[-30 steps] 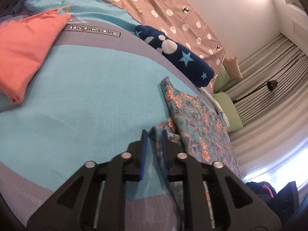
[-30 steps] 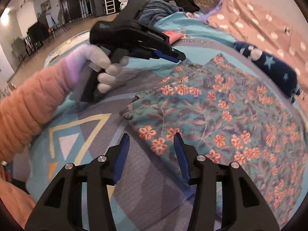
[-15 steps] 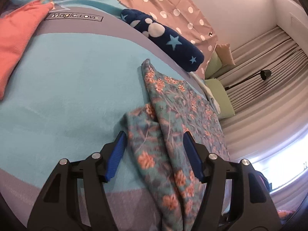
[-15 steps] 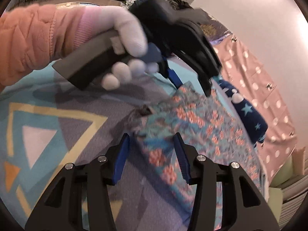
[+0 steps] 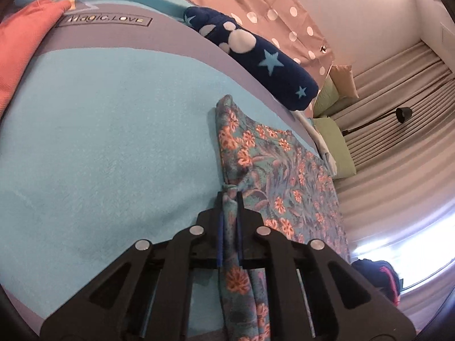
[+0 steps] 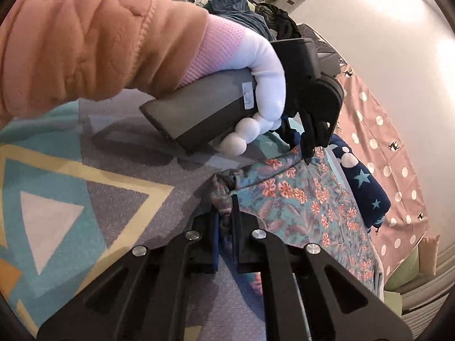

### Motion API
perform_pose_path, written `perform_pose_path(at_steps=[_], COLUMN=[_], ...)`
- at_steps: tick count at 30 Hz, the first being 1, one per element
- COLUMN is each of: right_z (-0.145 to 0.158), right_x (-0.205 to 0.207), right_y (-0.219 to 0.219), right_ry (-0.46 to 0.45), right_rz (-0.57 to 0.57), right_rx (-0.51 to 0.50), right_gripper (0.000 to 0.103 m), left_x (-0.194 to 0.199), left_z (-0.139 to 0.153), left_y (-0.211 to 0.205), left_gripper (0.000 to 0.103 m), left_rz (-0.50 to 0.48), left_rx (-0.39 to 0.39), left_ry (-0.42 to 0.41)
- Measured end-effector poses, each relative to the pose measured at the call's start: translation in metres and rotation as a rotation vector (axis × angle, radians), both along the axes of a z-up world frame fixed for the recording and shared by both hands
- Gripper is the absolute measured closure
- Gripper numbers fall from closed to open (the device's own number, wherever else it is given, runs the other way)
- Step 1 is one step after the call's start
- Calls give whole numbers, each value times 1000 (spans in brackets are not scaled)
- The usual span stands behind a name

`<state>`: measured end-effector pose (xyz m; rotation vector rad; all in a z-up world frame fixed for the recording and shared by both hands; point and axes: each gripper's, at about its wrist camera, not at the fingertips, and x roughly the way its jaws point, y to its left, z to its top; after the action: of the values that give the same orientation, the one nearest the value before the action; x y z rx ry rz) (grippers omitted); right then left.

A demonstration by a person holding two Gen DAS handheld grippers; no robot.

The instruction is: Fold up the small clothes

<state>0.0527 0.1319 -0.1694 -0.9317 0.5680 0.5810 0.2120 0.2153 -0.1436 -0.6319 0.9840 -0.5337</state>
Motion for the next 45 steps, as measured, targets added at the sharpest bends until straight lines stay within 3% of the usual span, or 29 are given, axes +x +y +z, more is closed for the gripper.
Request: perform_pose_path(at_steps=[5,6,8,9,10,13,15,18,20,23,25,45], right_z=[15,19,26,28,30,28,25,22,22,22,18,8], right_x=[2,0,-1,-3,-5,-14,-16,-19,-14,-6,-5,21], right_y=[-16,-21,-36,-41,-46,-53,-55,-52,-50,-44,-38,-10], right_ry=[54,62,61,57,52,24,13,10,25,82,70,54], right_rz=[-17,-24,-56,-68,-78,-90,-91,-104,-129,-145,-146,-181], right_rx=[86,110,150,161,167,130,120,117,132,148,127,107], right_gripper=[94,91,78,71,70,68,54,43,37,37,37,37], left_x=[-7,-11,-20,-25,-30,-43,-51,-53,-52,-48,-43,-6], left_z=[12,16,22,25,28,32,31,22,14,9,8,14], left_y=[1,5,16,20,24,29,28,26,27,32,33,1], left_gripper=[93,88,71,58,51,36,31,24,23,22,21,17], left_rz=[26,40,62,69,77,73,51,55,65,92,100,-9], left_rx=[13,19,1,-10,-18,-20,-27,-2,-19,-82,-107,-72], left_ry=[-20,-29,-46,-54,-66,-91,-96,-54,-33,-33,-24,-54])
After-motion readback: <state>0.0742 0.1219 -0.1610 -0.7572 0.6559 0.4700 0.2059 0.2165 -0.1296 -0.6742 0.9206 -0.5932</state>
